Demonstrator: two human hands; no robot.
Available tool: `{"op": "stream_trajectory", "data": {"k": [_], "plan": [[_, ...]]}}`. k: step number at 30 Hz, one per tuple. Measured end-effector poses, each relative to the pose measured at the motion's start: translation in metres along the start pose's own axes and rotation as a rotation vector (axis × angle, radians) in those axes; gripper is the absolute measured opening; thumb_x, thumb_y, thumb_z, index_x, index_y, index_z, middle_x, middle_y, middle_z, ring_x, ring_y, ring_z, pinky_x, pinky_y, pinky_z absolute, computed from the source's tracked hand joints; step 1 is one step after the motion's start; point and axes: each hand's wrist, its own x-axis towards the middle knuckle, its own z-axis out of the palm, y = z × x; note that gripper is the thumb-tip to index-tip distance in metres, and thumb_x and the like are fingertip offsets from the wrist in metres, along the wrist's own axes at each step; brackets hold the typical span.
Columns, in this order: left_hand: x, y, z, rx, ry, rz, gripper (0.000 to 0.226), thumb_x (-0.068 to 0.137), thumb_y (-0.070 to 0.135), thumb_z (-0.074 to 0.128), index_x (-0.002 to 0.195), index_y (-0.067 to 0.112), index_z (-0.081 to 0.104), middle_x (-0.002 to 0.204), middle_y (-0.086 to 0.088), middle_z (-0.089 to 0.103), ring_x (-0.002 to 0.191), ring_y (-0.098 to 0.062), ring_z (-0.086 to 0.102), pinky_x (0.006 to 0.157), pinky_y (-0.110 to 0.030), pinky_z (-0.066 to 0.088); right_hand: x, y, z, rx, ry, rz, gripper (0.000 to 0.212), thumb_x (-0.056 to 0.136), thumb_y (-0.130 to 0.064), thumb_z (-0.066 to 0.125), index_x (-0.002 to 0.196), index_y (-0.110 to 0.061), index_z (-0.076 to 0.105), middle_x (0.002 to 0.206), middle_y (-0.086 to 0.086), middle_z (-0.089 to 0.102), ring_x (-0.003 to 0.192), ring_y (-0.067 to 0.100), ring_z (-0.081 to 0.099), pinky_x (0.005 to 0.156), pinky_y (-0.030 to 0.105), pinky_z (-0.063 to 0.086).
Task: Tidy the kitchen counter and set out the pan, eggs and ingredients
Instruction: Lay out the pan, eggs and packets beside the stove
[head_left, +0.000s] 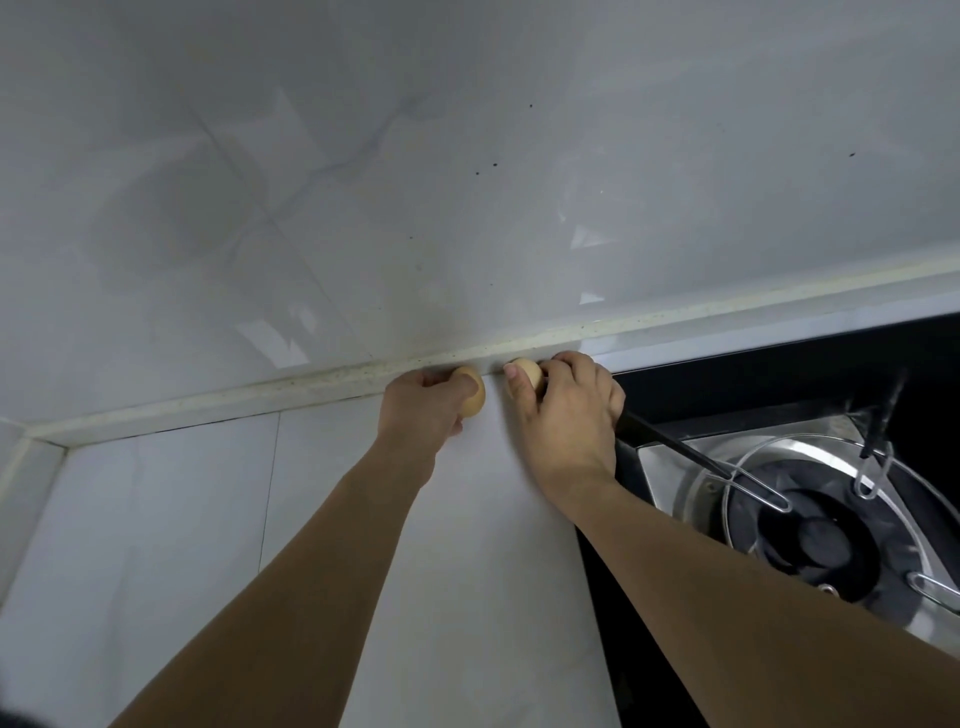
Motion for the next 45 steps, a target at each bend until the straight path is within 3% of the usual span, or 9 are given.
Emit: {"op": "stream_trajectory", "data": {"k": [45], "plan": [[0.0040, 0.0027, 0.0057, 0.043, -0.099, 0.021, 0.016, 0.080, 0.021, 0.076, 0.084, 0.011, 0.064, 0.086, -0.008, 0.067, 0.076, -0.020, 0.064, 0.079, -0.036, 0.058, 0.0019, -0.0007, 0.0011, 0.011, 0.009, 0.010, 0.050, 0.096, -0.057, 0.030, 0.103, -0.020, 0.064, 0.116, -0.007, 0.051, 0.114, 0.014, 0.038, 0.103, 0.027, 0.012]]}}
